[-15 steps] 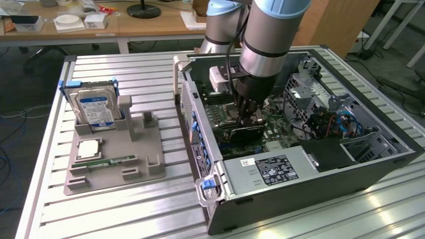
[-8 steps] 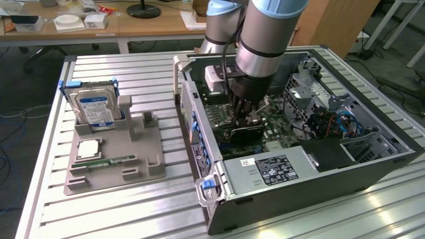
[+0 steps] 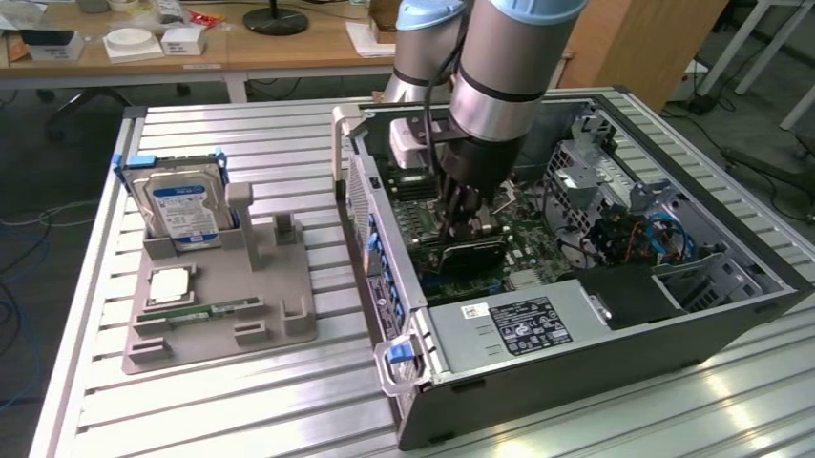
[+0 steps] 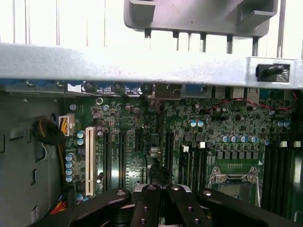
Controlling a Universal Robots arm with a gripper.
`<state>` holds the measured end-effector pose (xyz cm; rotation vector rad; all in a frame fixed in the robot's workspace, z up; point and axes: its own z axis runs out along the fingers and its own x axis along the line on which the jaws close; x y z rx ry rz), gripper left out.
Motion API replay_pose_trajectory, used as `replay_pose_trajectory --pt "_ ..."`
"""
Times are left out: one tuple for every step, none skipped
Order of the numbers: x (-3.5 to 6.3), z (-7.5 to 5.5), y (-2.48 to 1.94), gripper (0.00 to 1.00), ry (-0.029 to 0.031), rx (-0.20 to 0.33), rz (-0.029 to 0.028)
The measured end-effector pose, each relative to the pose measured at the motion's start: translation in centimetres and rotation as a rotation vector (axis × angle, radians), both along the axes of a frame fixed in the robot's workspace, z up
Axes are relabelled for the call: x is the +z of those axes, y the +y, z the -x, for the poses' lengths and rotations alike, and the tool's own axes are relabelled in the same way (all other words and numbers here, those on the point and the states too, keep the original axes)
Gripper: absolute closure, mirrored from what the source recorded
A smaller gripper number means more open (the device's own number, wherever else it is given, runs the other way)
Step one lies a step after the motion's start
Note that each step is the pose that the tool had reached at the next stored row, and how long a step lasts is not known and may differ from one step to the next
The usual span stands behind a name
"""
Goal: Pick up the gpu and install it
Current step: 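Press down on the gpu until it lock into place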
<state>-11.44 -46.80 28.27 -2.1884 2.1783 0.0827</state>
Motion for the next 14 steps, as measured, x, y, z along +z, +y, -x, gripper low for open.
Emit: replay_pose_trajectory --pt "0.14 0.0 0.02 0.90 0.0016 0.000 0.0001" --pt "0.28 0.1 0.04 0.90 0.0032 0.000 0.0001" --pt "0.42 0.2 0.06 0.90 0.0050 0.000 0.0001" --pt "0.58 0.2 0.08 0.90 0.0069 0.000 0.0001" --pt "0.72 0.3 0.11 0.90 0.0090 0.000 0.0001" --pt "0.80 0.4 0.18 0.90 0.0116 0.000 0.0000" --pt "0.83 0.5 0.25 0.90 0.0136 0.000 -0.0001" --pt "0.84 0.7 0.31 0.90 0.0152 0.000 0.0000" --pt "0.85 0.9 0.38 0.90 0.0164 0.000 0.0001" --pt "0.85 1.0 0.45 0.90 0.0175 0.000 0.0001" --pt "0.85 1.2 0.53 0.90 0.0191 0.000 0.0001" --pt "0.85 1.3 0.61 0.90 0.0214 0.000 0.0001" --pt "0.85 1.5 0.70 0.90 0.0245 0.000 0.0001" --pt "0.85 1.6 0.80 0.90 0.0274 0.000 0.0001"
